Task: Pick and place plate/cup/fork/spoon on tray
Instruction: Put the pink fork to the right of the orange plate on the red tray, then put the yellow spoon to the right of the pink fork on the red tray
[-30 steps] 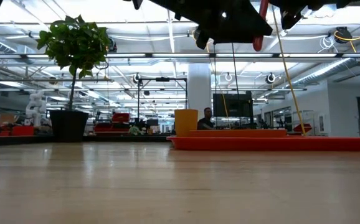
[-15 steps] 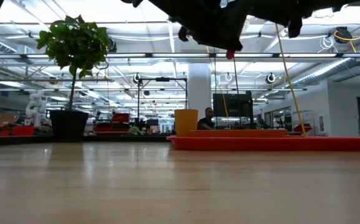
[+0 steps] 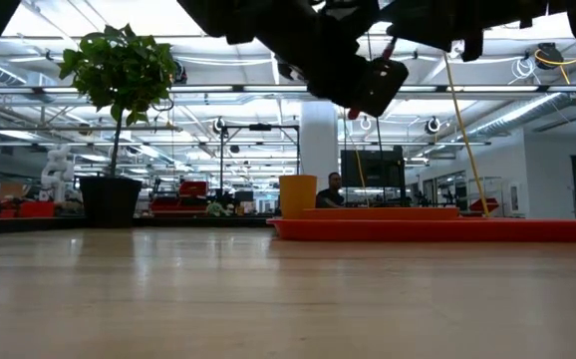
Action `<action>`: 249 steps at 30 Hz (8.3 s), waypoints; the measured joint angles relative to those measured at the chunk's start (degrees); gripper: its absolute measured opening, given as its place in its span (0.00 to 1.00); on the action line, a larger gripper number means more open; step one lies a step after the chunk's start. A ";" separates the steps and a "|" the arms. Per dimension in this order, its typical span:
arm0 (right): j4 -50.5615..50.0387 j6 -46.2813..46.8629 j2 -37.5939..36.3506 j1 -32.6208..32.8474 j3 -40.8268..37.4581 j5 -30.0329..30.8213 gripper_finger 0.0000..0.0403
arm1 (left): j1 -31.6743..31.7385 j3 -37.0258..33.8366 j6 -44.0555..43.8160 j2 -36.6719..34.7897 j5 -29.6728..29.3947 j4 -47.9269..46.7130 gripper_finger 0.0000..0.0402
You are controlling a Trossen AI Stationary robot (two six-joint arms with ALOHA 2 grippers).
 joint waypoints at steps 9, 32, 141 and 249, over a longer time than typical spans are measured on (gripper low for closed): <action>-0.02 -0.51 0.60 -0.03 0.00 0.95 0.38 | 0.16 0.02 1.76 -0.02 -3.76 0.72 0.08; -1.91 -3.55 0.60 -0.27 -0.04 7.43 0.38 | 1.01 0.07 0.38 -0.13 -0.57 5.20 0.07; -105.14 46.99 -3.72 -63.71 14.21 -55.17 0.11 | -0.62 0.09 -11.51 -25.09 16.32 -33.76 0.53; -83.66 50.40 2.58 -63.46 4.39 -44.47 0.33 | -0.78 0.07 -11.53 -25.09 18.86 -32.32 0.53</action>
